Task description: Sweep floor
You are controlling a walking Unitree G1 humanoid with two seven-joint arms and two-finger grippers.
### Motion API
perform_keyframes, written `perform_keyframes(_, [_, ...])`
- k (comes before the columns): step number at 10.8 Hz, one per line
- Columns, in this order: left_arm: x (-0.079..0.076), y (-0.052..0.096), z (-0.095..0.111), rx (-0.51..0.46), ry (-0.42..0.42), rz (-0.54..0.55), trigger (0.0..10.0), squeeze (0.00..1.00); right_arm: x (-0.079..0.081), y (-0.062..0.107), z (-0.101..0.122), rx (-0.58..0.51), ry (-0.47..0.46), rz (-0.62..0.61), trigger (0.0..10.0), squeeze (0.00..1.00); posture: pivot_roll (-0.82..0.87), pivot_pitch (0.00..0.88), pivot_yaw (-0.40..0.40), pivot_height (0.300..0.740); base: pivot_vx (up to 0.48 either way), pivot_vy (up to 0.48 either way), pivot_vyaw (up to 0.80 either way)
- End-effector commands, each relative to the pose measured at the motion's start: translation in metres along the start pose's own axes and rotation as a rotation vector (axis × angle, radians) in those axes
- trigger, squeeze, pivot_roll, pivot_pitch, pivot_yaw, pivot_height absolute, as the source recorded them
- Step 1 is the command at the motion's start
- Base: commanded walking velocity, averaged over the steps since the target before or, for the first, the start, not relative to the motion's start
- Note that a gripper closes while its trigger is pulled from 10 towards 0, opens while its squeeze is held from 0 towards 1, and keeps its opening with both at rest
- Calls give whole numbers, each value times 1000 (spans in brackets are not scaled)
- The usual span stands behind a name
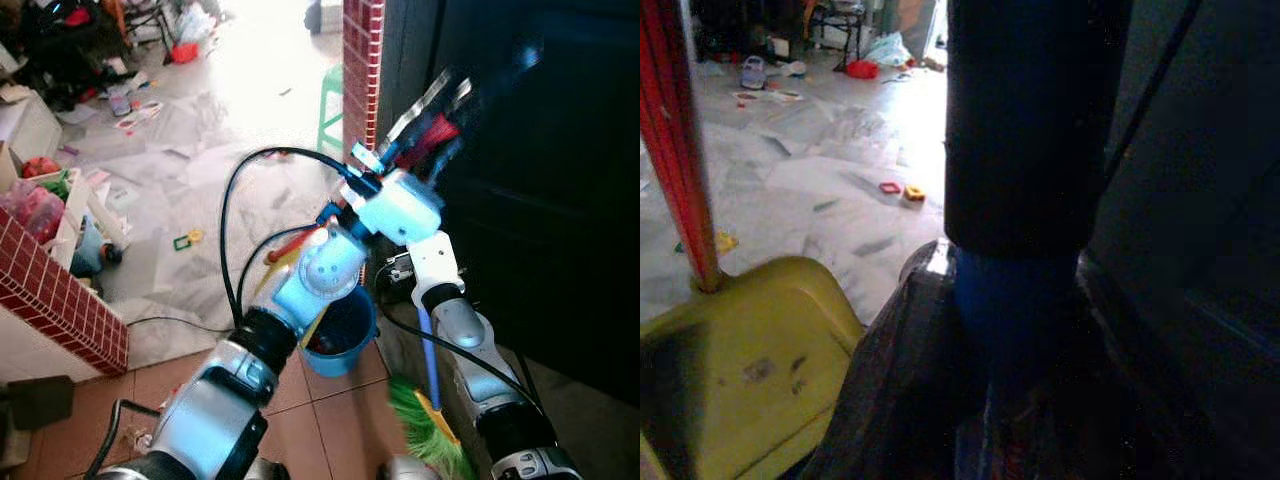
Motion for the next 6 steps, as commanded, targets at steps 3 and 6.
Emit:
perform_keyframes(3, [-48, 1, 42, -202, 100, -227, 10000, 0, 4, -5, 5, -20, 34, 13, 10000, 0, -246, 1, 88, 740, 0, 0, 0])
perform_keyframes(6, [-35, -2, 15, -56, 148, -216, 10000, 0, 4, -5, 3, -15, 35, 16, 10000, 0, -238, 0, 84, 740, 0, 0, 0])
Point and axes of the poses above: a point about 5 cm out from each wrist's last joint towards the gripper, its own y axis pointing back from the gripper into the wrist, its own z axis along the axis of the wrist's last joint, x = y × z, the point moved 2 cm from there along -y, pointing out of the wrist towards the gripper, and after that the axes turned 9 degrees about -y, right-handed, at the moved point
